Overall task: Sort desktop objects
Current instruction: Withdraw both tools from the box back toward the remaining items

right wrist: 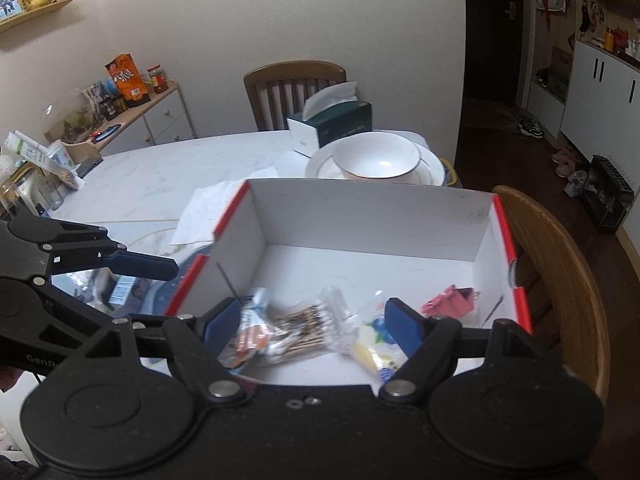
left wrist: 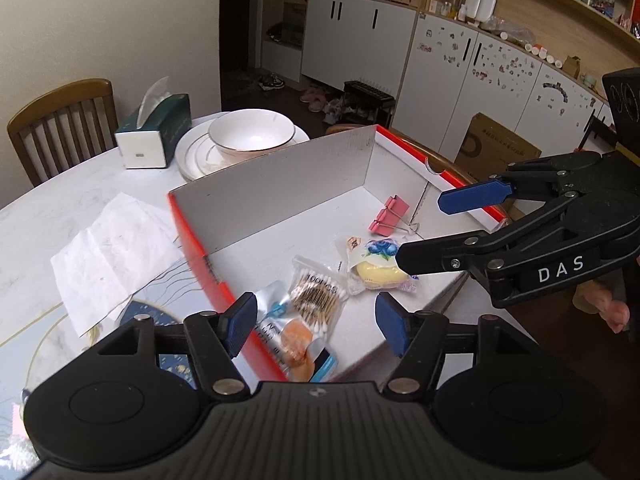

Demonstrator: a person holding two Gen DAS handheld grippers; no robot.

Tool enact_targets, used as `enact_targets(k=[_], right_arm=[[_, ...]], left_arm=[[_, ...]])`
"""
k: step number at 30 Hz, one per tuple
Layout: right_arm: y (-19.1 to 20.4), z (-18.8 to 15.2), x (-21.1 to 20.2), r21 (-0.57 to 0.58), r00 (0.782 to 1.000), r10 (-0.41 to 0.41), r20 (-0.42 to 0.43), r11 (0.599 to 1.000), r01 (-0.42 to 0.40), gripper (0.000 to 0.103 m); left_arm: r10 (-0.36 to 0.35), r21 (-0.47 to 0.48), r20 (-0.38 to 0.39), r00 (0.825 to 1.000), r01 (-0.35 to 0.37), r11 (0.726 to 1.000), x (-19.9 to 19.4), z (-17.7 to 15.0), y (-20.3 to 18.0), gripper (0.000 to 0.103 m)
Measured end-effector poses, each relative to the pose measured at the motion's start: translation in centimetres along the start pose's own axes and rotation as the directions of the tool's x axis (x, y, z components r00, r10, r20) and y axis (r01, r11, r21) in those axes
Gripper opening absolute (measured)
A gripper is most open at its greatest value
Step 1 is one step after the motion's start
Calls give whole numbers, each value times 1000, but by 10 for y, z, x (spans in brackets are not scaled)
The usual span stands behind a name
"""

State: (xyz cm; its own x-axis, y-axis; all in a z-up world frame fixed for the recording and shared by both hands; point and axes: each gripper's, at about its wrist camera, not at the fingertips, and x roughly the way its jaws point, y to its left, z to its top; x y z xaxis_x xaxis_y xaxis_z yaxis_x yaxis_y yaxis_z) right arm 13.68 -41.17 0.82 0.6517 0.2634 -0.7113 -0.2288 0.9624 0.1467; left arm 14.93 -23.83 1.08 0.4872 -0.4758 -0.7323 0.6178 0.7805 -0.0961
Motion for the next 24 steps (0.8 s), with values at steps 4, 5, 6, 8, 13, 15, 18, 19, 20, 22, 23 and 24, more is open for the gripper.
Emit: enact_targets(k=[4,5,6,8,13,15,18,19,20,22,23,24], right_arm=[[19,-4,-1,0,1000,8,7,1000,-8,82],[25,-4,-1,-2,1000,8,9,1000,-8,83],[30,-5,-1,-1,1000,11,10,1000,-11,84],[40,-7,-1,3,1000,16,13,1000,-16,85],[69,-9,1,10,999,28,21,1000,-28,87],[82,-10,3,11,999,31,22,999,-32,87],[101,-13,7,14,999,40,20,999,-40,88],[108,-13,8,14,999,41,20,999,-41,89],[114,-14,10,13,999,42,19,999,-42,89],[125,-16,15,20,999,42,15,999,-43,89],[130,-16,17,25,999,44,12,999,-44,89],[136,-17,20,30,999,46,9,998,-47,89]], left_arm=[[-5,-15,12,1000,6,1000,-16,-13,12,84],[-3,-18,16,1000,4,1000,-20,-16,15,85],[-1,-20,19,1000,1,1000,-23,-20,19,85],[5,-25,20,1000,-4,1000,-31,-26,27,85],[25,-43,30,999,-24,999,-52,-44,52,88],[37,-51,34,999,-35,998,-61,-51,63,91],[59,-54,48,997,-56,997,-74,-63,81,103],[73,-50,53,996,-71,996,-78,-67,86,103],[80,-47,51,996,-77,996,-82,-72,92,103],[72,-53,45,996,-70,996,-89,-82,105,103],[74,-56,43,996,-72,996,-92,-87,111,103],[80,-56,40,996,-78,995,-95,-91,117,103]])
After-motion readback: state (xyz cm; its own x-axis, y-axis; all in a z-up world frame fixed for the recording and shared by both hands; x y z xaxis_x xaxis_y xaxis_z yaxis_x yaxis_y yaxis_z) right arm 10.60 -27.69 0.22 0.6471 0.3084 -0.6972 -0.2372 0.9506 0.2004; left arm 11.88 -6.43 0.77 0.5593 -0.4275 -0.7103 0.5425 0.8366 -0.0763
